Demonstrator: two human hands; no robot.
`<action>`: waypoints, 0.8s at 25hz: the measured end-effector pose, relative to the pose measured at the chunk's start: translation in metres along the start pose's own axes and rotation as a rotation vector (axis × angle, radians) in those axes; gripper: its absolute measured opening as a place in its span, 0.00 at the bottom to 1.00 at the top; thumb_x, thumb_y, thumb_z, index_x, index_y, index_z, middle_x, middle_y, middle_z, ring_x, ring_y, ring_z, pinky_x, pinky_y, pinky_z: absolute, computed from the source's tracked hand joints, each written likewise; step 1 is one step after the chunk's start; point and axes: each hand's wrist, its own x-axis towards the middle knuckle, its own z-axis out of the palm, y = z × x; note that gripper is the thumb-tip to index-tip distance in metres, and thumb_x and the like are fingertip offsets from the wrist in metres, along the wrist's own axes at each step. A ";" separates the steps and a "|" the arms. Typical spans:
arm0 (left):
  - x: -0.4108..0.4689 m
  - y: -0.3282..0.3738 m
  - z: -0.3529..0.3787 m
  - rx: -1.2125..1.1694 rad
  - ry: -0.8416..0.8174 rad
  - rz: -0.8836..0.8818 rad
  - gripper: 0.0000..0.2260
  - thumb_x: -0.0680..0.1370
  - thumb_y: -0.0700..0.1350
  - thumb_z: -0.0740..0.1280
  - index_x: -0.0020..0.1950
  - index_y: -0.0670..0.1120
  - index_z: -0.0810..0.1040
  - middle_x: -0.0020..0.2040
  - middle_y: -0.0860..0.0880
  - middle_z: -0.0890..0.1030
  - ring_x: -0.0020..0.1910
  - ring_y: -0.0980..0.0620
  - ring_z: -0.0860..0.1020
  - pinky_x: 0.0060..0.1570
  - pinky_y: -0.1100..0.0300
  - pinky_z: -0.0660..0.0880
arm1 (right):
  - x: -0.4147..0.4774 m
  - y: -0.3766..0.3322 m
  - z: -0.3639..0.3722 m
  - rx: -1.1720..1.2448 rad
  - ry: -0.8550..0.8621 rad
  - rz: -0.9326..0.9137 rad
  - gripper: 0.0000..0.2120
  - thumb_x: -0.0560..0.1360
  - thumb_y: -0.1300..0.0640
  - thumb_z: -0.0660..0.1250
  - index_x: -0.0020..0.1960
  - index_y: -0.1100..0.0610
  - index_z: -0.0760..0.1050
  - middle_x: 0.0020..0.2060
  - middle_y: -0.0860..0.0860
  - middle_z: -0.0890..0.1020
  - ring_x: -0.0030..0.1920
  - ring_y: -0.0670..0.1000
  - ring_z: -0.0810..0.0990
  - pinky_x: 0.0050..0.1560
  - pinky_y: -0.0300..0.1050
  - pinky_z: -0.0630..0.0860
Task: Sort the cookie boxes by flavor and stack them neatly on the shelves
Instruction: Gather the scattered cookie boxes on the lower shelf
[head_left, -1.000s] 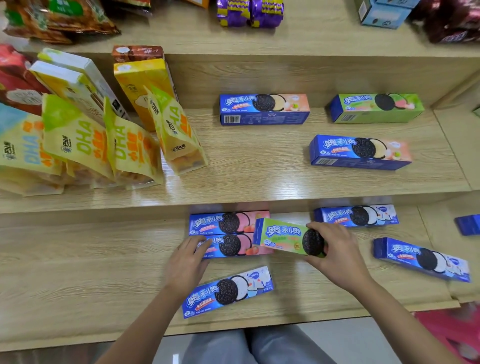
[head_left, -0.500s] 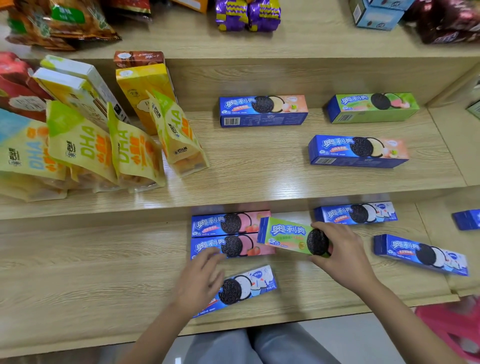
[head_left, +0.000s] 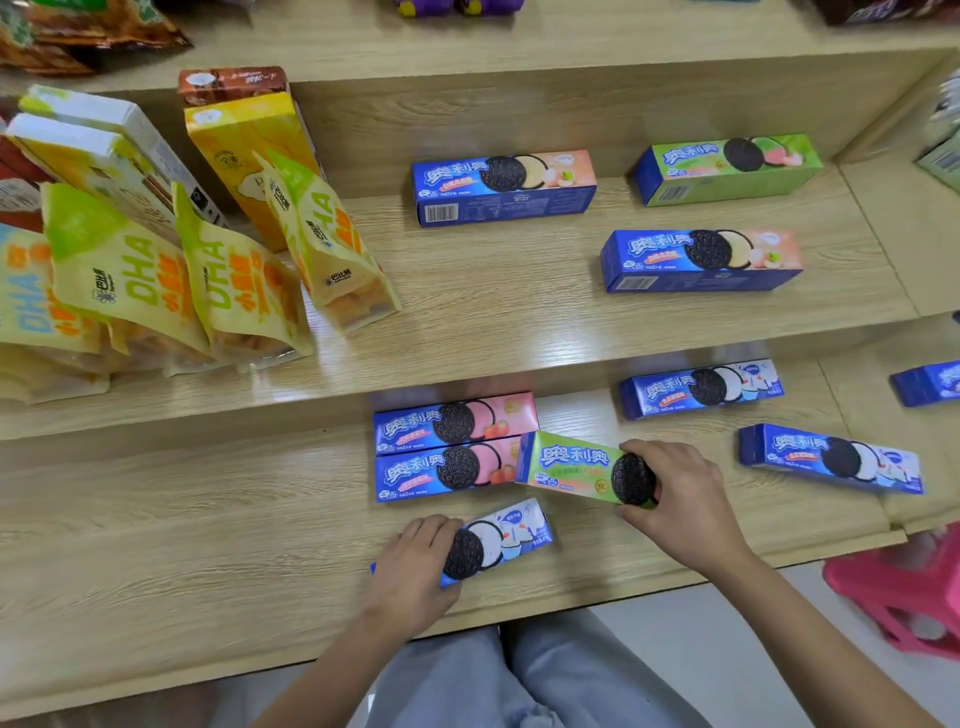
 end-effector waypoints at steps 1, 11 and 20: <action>0.001 0.001 -0.001 -0.004 0.000 0.004 0.33 0.53 0.53 0.75 0.56 0.52 0.71 0.48 0.54 0.81 0.45 0.52 0.80 0.39 0.63 0.77 | -0.002 0.001 -0.002 0.004 0.009 0.010 0.31 0.56 0.52 0.78 0.58 0.51 0.73 0.52 0.51 0.80 0.54 0.56 0.74 0.51 0.51 0.66; 0.055 0.085 -0.020 0.062 0.007 0.192 0.30 0.59 0.51 0.72 0.60 0.50 0.71 0.53 0.50 0.79 0.52 0.48 0.78 0.47 0.59 0.77 | -0.030 0.066 -0.049 0.073 0.122 0.088 0.32 0.57 0.52 0.78 0.59 0.51 0.72 0.52 0.52 0.80 0.54 0.56 0.74 0.54 0.55 0.70; 0.115 0.226 0.050 -0.020 0.001 0.092 0.28 0.65 0.44 0.69 0.64 0.50 0.70 0.60 0.49 0.76 0.59 0.46 0.73 0.50 0.54 0.73 | -0.039 0.205 -0.120 0.072 0.155 0.110 0.31 0.57 0.54 0.78 0.59 0.50 0.73 0.53 0.51 0.80 0.56 0.57 0.73 0.55 0.54 0.66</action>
